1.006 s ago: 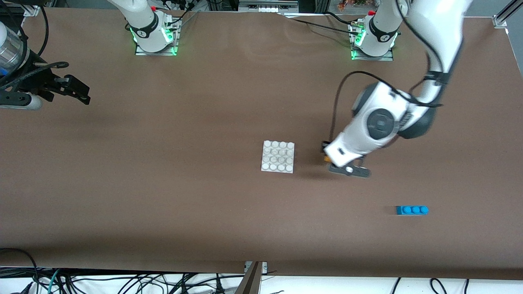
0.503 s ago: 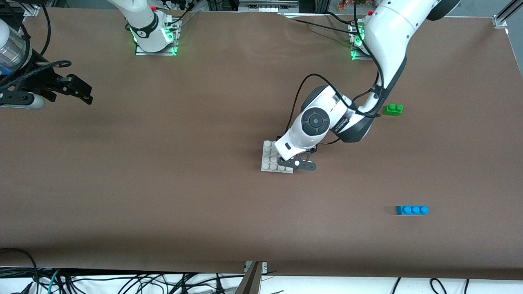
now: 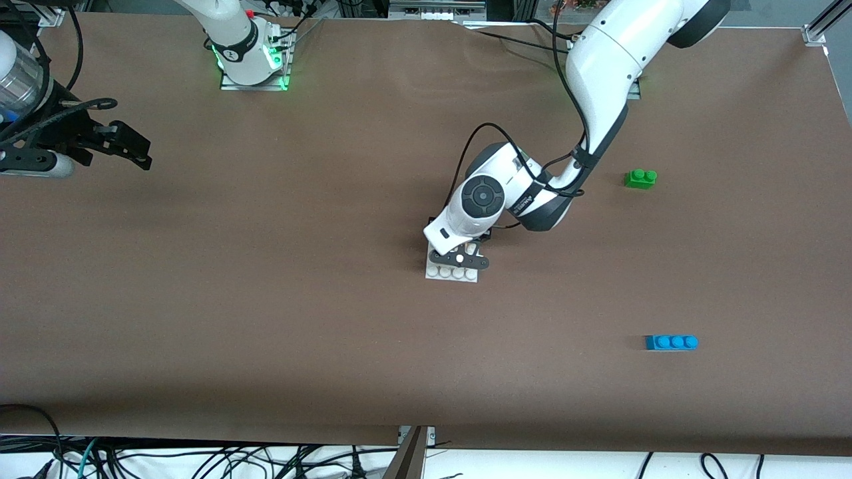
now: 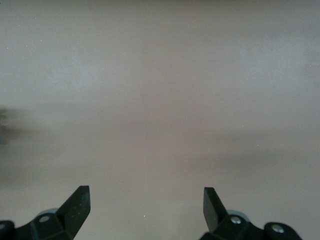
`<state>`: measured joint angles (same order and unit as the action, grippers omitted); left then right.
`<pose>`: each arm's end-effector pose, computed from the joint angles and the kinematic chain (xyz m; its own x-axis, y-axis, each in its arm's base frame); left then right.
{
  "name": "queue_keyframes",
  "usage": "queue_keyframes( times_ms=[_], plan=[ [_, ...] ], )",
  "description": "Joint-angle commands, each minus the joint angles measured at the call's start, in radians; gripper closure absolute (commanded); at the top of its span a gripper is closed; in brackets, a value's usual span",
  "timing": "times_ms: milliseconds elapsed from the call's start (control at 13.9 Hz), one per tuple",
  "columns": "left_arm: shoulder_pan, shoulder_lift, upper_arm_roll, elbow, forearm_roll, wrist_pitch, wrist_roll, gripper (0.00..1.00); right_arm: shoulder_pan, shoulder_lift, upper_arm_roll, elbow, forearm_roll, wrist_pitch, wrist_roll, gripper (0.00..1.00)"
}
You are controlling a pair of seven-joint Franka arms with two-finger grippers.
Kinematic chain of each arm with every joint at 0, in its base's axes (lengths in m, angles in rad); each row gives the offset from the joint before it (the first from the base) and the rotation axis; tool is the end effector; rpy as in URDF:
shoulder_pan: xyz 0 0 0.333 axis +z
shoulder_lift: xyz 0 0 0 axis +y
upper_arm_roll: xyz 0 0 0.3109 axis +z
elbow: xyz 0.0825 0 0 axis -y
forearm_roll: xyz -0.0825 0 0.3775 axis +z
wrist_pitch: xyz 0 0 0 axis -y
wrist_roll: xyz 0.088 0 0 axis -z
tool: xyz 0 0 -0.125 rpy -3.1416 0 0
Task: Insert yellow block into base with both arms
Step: 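Press the yellow block down onto the base plate studs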
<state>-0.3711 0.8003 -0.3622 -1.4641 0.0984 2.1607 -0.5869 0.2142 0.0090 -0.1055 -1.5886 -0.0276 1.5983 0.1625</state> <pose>0.5521 -0.4363 0.2056 0.9826 -0.1158 -0.1452 -0.0991 -0.9882 0.1172 0.5500 0.0569 0.5906 0.9986 -0.0529 0.0053 -0.0531 -0.9982 0.0280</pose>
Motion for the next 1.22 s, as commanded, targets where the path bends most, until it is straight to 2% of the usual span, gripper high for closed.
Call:
queue_keyframes(
  times_ms=[0, 790, 1150],
  plan=[
    [-0.011, 0.019, 0.019, 0.036, -0.005, -0.004, -0.007, 0.79, 0.002, 0.006, 0.001, 0.019, 0.014, -0.004, 0.017, 0.0],
    [-0.04, 0.039, 0.051, 0.034, 0.01, 0.038, -0.103, 0.78, 0.001, 0.006, 0.001, 0.019, 0.014, -0.004, 0.017, 0.0],
    [-0.081, 0.042, 0.071, 0.034, 0.089, 0.039, -0.197, 0.77, 0.001, 0.006, 0.001, 0.019, 0.014, -0.006, 0.017, 0.0]
  ],
)
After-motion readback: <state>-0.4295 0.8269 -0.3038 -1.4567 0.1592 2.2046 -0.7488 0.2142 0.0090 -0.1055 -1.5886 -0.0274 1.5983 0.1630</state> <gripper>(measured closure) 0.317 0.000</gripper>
